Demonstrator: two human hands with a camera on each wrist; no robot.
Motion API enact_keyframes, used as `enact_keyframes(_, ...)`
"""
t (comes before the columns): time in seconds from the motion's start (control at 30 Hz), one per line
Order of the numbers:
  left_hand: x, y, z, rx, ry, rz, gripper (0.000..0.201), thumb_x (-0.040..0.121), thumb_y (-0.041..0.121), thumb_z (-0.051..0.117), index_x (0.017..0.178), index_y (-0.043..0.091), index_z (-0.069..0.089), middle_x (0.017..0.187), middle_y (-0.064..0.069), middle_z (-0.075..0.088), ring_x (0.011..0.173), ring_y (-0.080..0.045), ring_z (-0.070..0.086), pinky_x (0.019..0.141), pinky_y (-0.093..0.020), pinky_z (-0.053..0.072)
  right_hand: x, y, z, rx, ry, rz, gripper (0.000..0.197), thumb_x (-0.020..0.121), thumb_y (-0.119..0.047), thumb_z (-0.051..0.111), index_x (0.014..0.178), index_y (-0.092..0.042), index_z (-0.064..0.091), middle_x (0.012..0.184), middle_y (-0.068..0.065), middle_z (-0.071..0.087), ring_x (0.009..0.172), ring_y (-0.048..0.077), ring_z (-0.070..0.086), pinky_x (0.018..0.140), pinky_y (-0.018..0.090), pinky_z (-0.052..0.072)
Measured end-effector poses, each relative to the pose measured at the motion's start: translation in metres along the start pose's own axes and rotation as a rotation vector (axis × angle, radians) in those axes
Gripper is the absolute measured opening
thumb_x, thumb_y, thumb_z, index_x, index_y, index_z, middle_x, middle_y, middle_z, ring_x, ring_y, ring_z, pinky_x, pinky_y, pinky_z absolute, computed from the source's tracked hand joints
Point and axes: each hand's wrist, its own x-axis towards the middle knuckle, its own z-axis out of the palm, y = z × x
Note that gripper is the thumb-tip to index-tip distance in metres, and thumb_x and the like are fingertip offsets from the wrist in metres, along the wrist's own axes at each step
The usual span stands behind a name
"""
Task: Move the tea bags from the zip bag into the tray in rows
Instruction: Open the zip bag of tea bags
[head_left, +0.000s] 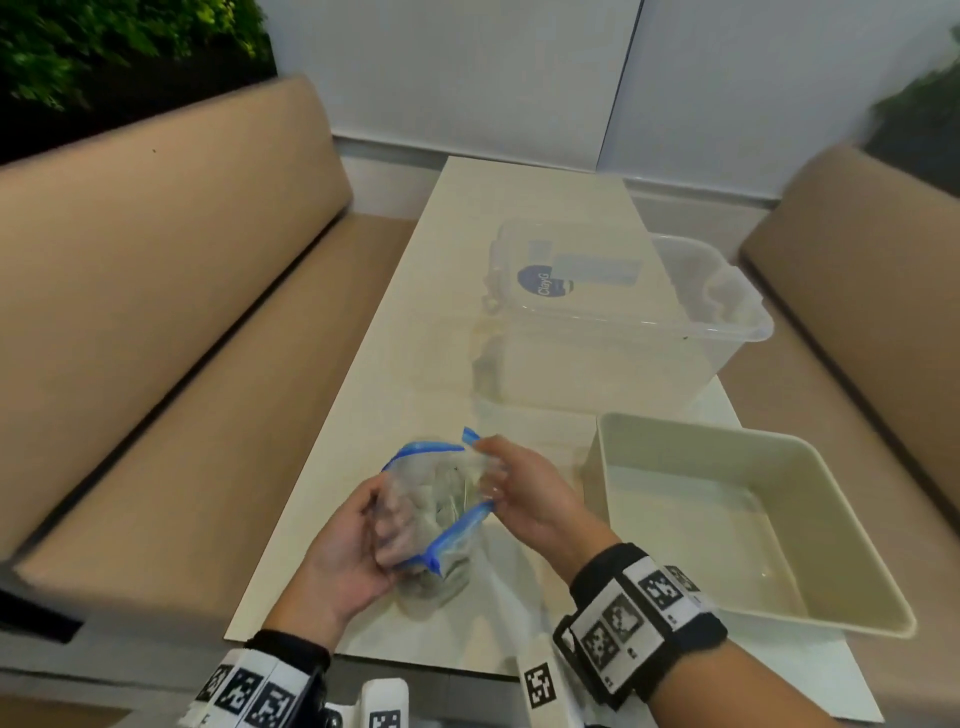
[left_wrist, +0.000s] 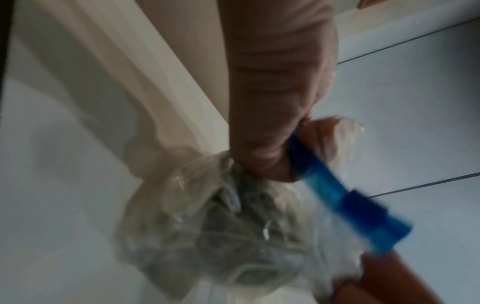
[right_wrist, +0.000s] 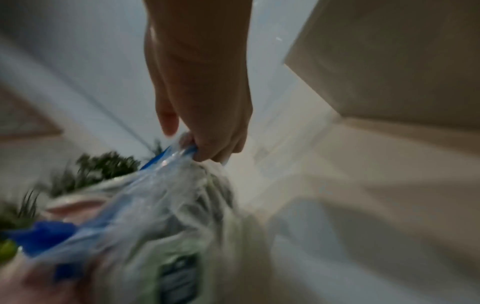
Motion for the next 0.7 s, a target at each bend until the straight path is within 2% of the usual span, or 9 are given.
enact_keyframes(0.07,0.0,0.007,0.0,-0.005,-0.034,-0.026,0.023,0.054,0.018,0.078,0.059,0.008,0.058,0.047,-0.002,0.045,0.036,-0.016,0.043,0.035,-0.02,0.039,-0.003,0.006,0.002,-0.402,0.04,-0.08,0.012,0.084,0.0,0.063,0.089,-0.005,0.054,0.068,0.001,0.044,0.036,0.003,0.042,0.038,0.015,0.035)
enact_keyframes(0.13,-0.003,0.012,-0.001,0.005,-0.087,-0.041,0.033,0.042,0.021,0.087,0.056,0.007,0.061,0.044,-0.006,0.041,0.034,-0.019,0.041,0.035,-0.023,0.039,0.002,0.012,-0.003,-0.653,0.101,-0.098,0.03,0.082,-0.007,0.069,0.107,-0.006,0.053,0.084,0.002,0.046,0.049,0.007,0.047,0.047,0.016,0.042)
enact_keyframes(0.27,-0.001,0.013,-0.006,-0.037,-0.009,0.058,0.037,0.086,0.029,0.054,0.085,-0.001,0.074,0.072,-0.016,0.069,0.056,-0.024,0.067,0.048,-0.03,0.055,0.005,0.011,-0.001,-0.946,0.175,-0.207,0.009,0.089,-0.018,0.061,0.096,-0.013,0.059,0.114,0.007,0.037,0.064,0.019,0.053,0.06,0.023,0.05)
enact_keyframes(0.33,0.001,0.014,-0.009,-0.055,-0.005,0.123,0.037,0.083,0.028,0.062,0.095,-0.005,0.072,0.084,-0.015,0.071,0.065,-0.019,0.07,0.055,-0.028,0.057,0.005,0.009,0.0,-0.884,0.177,-0.269,0.01,0.091,-0.019,0.058,0.082,-0.015,0.061,0.105,0.007,0.048,0.061,0.02,0.057,0.055,0.021,0.047)
enact_keyframes(0.4,0.005,0.016,-0.014,-0.009,0.01,0.178,0.061,0.057,0.025,0.087,0.104,-0.007,0.067,0.08,-0.007,0.067,0.057,-0.011,0.061,0.052,-0.021,0.051,0.006,0.006,0.0,-0.708,0.156,-0.266,0.016,0.092,-0.016,0.058,0.076,-0.014,0.063,0.083,0.005,0.056,0.059,0.016,0.055,0.055,0.021,0.046)
enact_keyframes(0.47,0.003,0.019,-0.011,0.171,0.104,0.25,0.074,0.057,0.037,0.087,0.115,0.003,0.056,0.086,-0.009,0.062,0.057,-0.015,0.053,0.048,-0.021,0.045,0.005,0.001,0.003,-0.495,0.121,-0.199,0.019,0.093,-0.013,0.056,0.075,-0.014,0.062,0.073,0.003,0.056,0.057,0.012,0.051,0.053,0.02,0.045)
enact_keyframes(0.57,0.0,0.016,0.001,0.712,0.279,0.425,0.055,0.062,0.063,0.073,0.092,0.026,0.046,0.084,-0.001,0.054,0.06,-0.022,0.048,0.046,-0.024,0.037,0.006,-0.002,0.006,-0.212,0.035,-0.083,0.021,0.096,-0.01,0.05,0.077,-0.013,0.058,0.073,0.003,0.059,0.059,0.013,0.052,0.053,0.018,0.045)
enact_keyframes(0.63,-0.004,0.011,0.01,1.303,0.415,0.683,0.053,0.055,0.06,0.076,0.087,0.03,0.047,0.097,0.007,0.043,0.078,-0.015,0.049,0.058,-0.029,0.044,0.008,-0.002,0.009,-0.112,0.016,-0.035,0.02,0.098,-0.008,0.045,0.082,-0.01,0.058,0.078,0.007,0.061,0.064,0.016,0.054,0.058,0.02,0.047)
enact_keyframes(0.7,-0.007,0.009,0.012,1.63,0.476,0.973,0.045,0.06,0.056,0.076,0.087,0.027,0.053,0.101,0.007,0.038,0.089,-0.013,0.042,0.066,-0.032,0.043,0.009,0.0,0.01,-0.042,0.037,0.013,0.021,0.098,-0.003,0.041,0.085,-0.006,0.057,0.073,0.008,0.062,0.059,0.015,0.054,0.052,0.018,0.048)
